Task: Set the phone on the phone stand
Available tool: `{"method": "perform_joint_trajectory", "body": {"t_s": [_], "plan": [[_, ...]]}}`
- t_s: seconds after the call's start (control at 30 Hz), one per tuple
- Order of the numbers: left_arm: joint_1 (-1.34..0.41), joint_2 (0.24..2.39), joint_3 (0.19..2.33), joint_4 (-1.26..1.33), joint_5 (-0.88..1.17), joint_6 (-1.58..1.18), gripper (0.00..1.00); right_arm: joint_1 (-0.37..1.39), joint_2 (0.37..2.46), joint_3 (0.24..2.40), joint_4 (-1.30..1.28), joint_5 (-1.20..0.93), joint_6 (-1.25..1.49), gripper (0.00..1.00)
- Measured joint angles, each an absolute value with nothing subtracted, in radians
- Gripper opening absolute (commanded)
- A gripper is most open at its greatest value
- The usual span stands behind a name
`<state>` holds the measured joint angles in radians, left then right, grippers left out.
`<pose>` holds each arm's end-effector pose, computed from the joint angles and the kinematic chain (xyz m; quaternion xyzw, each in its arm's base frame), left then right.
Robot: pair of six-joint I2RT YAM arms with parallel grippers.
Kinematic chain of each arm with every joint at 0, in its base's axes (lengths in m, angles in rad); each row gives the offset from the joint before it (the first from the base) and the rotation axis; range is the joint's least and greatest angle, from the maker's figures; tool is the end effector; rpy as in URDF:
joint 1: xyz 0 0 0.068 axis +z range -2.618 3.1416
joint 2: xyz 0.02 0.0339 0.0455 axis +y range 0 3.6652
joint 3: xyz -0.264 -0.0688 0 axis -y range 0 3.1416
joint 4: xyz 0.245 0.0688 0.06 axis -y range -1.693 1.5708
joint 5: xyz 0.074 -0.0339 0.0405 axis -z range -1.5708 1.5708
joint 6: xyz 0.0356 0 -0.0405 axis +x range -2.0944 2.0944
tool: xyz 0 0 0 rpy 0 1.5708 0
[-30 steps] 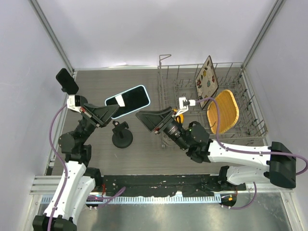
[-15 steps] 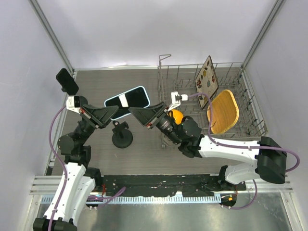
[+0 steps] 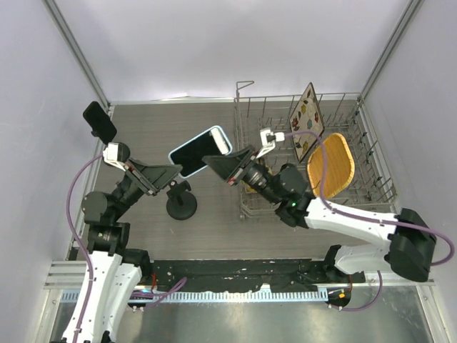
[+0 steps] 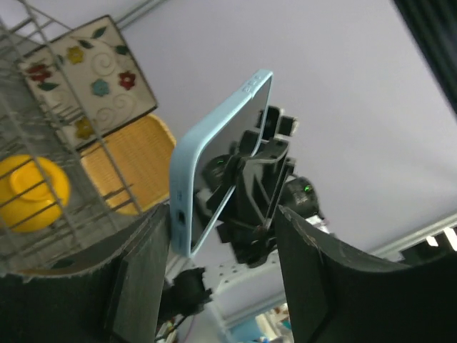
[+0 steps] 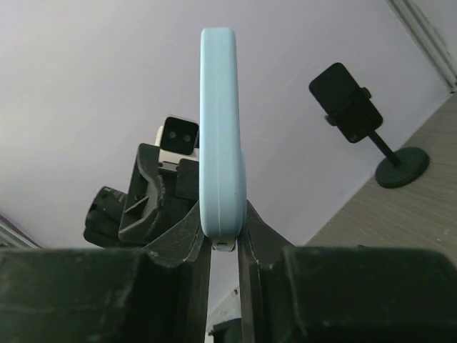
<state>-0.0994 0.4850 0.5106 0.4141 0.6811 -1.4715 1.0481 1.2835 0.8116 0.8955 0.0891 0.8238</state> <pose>0.1190 -0.0344 0.3461 -0.1018 0.5695 -0.6893 0.4361 0.1478 0.2501 0.3537 -0.0235 0.5429 0.6613 0.5171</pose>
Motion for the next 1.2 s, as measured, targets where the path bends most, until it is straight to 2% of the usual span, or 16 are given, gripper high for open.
{"method": "perform_joint_trajectory", "body": {"t_s": [0.17,0.3,0.33,0.4,0.43,0.47,0.6,0.7,0.77,0.87,0.9,1.07,1.2], "plan": [[-0.112,0.466,0.703,-0.008,0.702,-1.139,0.66,0.902,1.105,0.807,0.617,-0.057,0.686,0.01],[-0.115,0.478,0.865,-0.182,0.759,-0.916,0.68,0.868,1.018,0.908,0.288,-0.226,0.492,0.01],[-0.116,0.489,0.899,-0.199,0.796,-0.871,0.63,0.869,1.014,0.935,0.224,-0.271,0.454,0.01],[-0.121,0.524,0.941,-0.211,0.883,-0.806,0.42,0.871,1.017,1.026,0.014,-0.426,0.344,0.01],[-0.132,0.547,0.95,-0.215,0.921,-0.784,0.37,0.871,1.021,1.045,-0.034,-0.458,0.321,0.01],[-0.15,0.577,0.954,-0.223,0.95,-0.766,0.38,0.874,1.03,1.077,-0.114,-0.51,0.285,0.01],[-0.267,0.741,0.968,-0.263,1.02,-0.716,0.57,0.877,1.058,1.124,-0.348,-0.631,0.176,0.01],[-0.414,0.849,0.984,-0.344,0.989,-0.656,0.63,0.877,1.074,1.131,-0.518,-0.662,0.106,0.01],[-0.527,0.884,0.993,-0.41,0.949,-0.606,0.63,0.877,1.082,1.131,-0.595,-0.668,0.076,0.01],[-0.682,0.913,1.025,-0.474,0.883,-0.533,0.52,0.877,1.081,1.131,-0.658,-0.698,0.05,0.01],[-0.727,0.929,1.043,-0.494,0.852,-0.513,0.46,0.877,1.079,1.134,-0.677,-0.716,0.044,0.01],[-0.96,1.063,1.144,-0.58,0.696,-0.395,0.31,0.884,1.074,1.156,-0.746,-0.785,0.018,0.01],[-1.019,1.105,1.172,-0.593,0.617,-0.357,0.18,0.876,1.039,1.155,-0.785,-0.798,0.012,0.01]]}}
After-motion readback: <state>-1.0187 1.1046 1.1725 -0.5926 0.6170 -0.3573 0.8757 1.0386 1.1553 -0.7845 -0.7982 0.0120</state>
